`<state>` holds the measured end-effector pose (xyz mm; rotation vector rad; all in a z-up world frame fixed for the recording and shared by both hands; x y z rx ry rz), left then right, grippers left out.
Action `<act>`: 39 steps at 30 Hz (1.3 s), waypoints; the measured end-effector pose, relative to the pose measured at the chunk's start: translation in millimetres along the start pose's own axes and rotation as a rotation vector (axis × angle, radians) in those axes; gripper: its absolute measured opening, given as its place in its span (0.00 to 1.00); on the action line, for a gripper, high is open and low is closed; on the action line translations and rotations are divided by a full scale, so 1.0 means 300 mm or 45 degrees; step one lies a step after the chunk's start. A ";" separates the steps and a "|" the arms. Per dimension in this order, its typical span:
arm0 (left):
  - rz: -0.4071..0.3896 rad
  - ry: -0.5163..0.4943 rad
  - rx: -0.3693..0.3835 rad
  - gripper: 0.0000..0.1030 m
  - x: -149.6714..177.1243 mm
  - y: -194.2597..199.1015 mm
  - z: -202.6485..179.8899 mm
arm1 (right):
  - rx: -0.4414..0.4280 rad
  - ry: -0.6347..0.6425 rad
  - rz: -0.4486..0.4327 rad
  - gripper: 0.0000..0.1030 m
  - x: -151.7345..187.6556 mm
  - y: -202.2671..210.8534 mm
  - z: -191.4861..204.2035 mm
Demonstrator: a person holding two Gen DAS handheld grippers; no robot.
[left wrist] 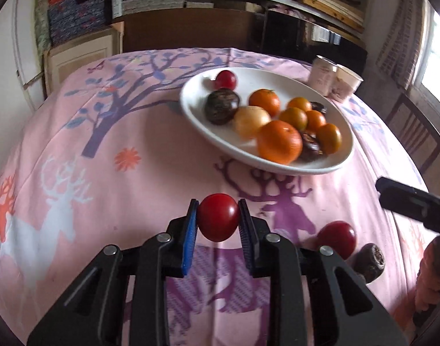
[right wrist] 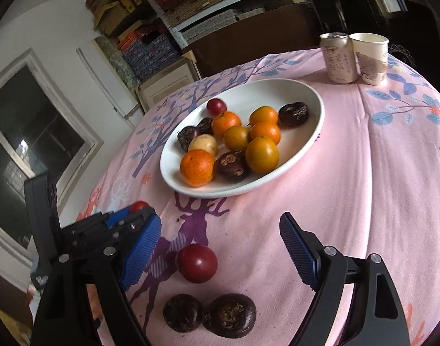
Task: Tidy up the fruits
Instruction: 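Grasp a red tomato with the left gripper while the right gripper grasps a red plum, then place the red tomato and red plum on the plate and open both grippers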
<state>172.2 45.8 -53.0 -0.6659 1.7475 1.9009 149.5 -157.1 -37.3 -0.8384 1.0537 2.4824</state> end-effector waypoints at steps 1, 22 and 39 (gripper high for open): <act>0.015 0.041 -0.003 0.26 -0.002 -0.010 0.030 | 0.008 0.047 0.035 0.83 0.017 -0.017 0.020; 0.042 -0.059 -0.040 0.26 0.034 -0.046 -0.029 | 0.064 0.192 0.209 0.38 0.133 -0.119 0.067; -0.129 -0.034 0.051 0.29 -0.295 -0.004 -0.132 | 0.098 -0.008 -0.130 0.38 -0.205 0.042 -0.058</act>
Point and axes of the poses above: each gripper's, at about its wrist camera, not at the fingertips, and y roughly against the way its jaws point, z to its left, x to its underside, the point moved 8 cm from there along -y, roughly the way its jaws point, and after that the axes turned 12 degrees about -x, right-handed, at the moved point
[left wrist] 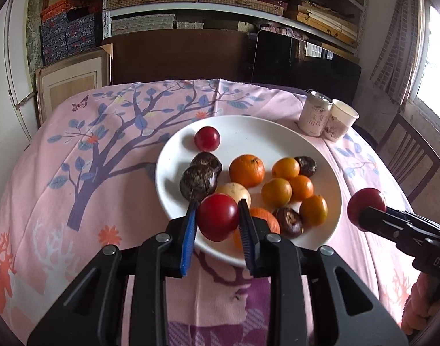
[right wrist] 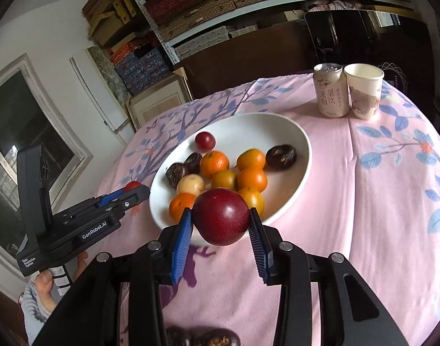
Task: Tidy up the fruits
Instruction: 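Place the red tomato and red plum on the plate and open both grippers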
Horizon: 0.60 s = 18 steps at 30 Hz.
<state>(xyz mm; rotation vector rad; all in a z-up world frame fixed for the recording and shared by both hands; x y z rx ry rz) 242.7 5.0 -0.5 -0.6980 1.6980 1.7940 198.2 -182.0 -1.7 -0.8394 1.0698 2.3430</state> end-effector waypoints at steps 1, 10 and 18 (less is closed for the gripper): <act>0.004 0.009 0.000 0.38 -0.012 -0.019 -0.002 | 0.019 0.006 -0.006 0.38 -0.028 -0.014 -0.010; 0.057 0.043 -0.051 0.76 0.029 -0.108 0.040 | -0.019 -0.075 -0.059 0.52 -0.071 -0.099 -0.094; 0.023 0.056 -0.084 0.86 0.101 -0.026 0.070 | -0.015 -0.115 -0.055 0.60 0.016 -0.035 -0.105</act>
Point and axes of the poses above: each gripper's, at about its wrist camera, not at the fingertips, and y roughly against the way its jaws point, z to its left, x to its underside, the point moved 8 cm from there along -y, roughly the way its jaws point, and after that the axes turned 12 degrees about -x, right-handed, at the moved point
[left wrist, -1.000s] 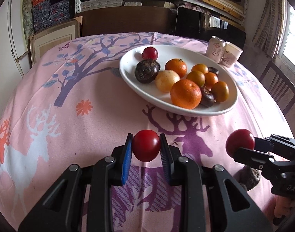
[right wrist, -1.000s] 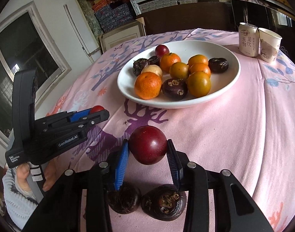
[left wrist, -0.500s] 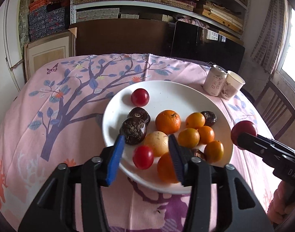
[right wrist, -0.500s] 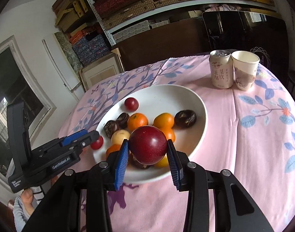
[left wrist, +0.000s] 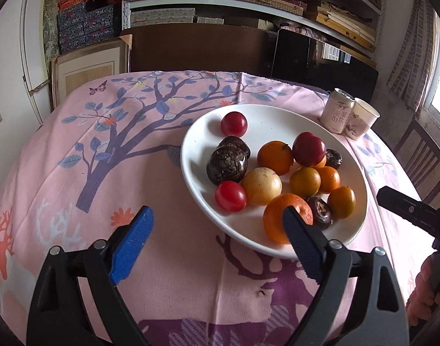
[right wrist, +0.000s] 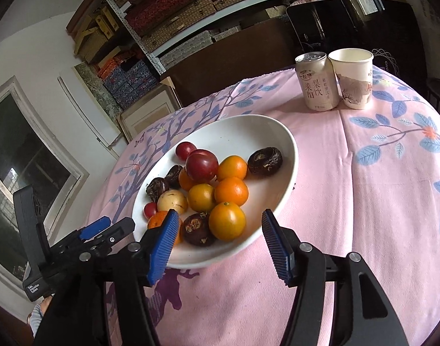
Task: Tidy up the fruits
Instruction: 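Place the red tomato and red plum on the plate and open both grippers, then grasp a dark brown fruit with the left gripper while the right gripper grasps the last dark brown fruit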
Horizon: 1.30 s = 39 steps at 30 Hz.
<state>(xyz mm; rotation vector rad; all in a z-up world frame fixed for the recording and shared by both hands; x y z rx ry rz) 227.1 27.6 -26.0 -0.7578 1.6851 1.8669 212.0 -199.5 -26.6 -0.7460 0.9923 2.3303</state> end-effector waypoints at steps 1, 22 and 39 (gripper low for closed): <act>0.003 -0.008 -0.001 0.86 0.016 0.008 -0.002 | 0.002 -0.003 0.002 0.60 0.012 0.005 -0.003; -0.134 -0.624 0.235 0.88 0.425 0.326 -0.319 | -0.020 -0.176 -0.103 0.72 0.139 0.224 -0.091; 0.037 -0.529 0.220 0.41 0.412 0.212 -0.255 | -0.023 -0.159 -0.071 0.73 0.199 0.258 -0.088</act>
Point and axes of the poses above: each gripper's, at about its wrist camera, not at the fingertips, and y roughly against the way its jaws point, z to its left, x to its underside, the point moved 8 cm from there along -y, roughly the way its jaws point, and after that the axes turned 12 degrees about -x, right-handed, at the moved point
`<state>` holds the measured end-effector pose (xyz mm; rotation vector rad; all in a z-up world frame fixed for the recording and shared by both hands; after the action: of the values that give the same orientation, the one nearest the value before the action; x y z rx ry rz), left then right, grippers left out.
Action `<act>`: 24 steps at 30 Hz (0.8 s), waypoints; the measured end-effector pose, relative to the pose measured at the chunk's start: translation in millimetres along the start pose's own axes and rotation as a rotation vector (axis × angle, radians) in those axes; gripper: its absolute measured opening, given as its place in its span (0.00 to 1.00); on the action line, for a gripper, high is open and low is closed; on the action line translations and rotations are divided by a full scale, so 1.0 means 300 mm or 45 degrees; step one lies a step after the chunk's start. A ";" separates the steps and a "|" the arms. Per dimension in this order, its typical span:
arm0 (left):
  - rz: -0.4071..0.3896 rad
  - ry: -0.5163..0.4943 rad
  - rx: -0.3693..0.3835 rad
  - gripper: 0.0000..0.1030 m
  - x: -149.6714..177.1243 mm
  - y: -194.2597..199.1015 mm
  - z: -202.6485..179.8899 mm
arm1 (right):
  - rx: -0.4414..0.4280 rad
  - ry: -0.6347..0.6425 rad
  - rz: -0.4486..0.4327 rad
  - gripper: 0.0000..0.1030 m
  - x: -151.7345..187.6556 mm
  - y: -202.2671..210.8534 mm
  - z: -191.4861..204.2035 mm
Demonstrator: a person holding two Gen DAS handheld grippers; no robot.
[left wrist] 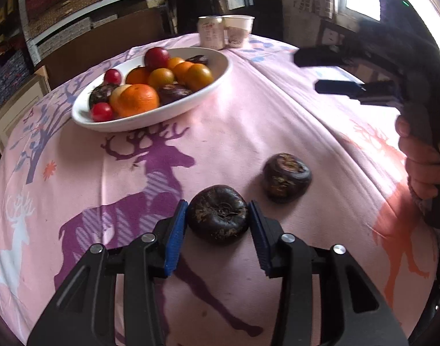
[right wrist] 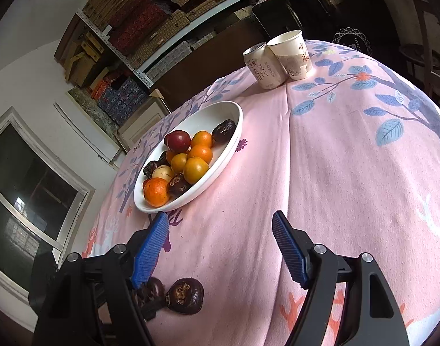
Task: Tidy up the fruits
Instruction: 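Grasp a dark brown fruit with the left gripper while the right gripper grasps the last dark brown fruit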
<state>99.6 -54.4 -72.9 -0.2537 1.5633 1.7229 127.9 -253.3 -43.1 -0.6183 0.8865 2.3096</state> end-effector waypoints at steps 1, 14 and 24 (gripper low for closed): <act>0.009 0.053 -0.050 0.41 -0.006 -0.014 0.051 | 0.002 0.022 0.013 0.73 0.011 -0.001 0.009; 0.128 0.437 -0.268 0.45 0.023 -0.096 0.371 | 0.136 0.590 0.379 0.73 0.275 -0.112 0.209; 0.168 0.418 -0.299 0.88 0.042 -0.117 0.344 | 0.218 0.618 0.455 0.46 0.310 -0.157 0.195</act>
<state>149.6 42.7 -84.1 -0.5879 1.6339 2.0516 79.6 -150.4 -80.0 -1.0402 1.5077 2.3900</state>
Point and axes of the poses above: each gripper's, at about its wrist camera, not at the fingertips, and y roughly against the way its jaws point, z to its left, x to its underside, the point moved 8 cm from there along -y, roughly the way its jaws point, and after that the axes turned 12 degrees about -x, right-handed, at the moved point
